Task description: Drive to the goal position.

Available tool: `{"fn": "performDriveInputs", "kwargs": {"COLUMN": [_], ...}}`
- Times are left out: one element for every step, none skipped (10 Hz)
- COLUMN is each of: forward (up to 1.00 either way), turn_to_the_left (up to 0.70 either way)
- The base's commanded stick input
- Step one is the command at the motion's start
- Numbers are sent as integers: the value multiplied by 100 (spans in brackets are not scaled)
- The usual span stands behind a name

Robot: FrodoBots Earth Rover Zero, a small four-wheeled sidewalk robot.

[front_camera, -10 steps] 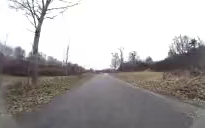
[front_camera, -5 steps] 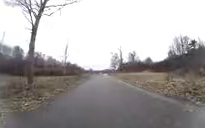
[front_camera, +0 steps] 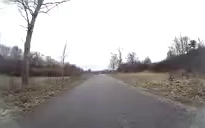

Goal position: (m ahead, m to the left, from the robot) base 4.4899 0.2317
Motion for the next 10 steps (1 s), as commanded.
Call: {"fn": "performDriveInputs", "kwargs": {"forward": [100, 100, 100, 100, 100, 100, 100, 100, 100, 100], "turn_to_the_left": [0, 0, 0, 0, 0, 0, 0, 0, 0, 2]}}
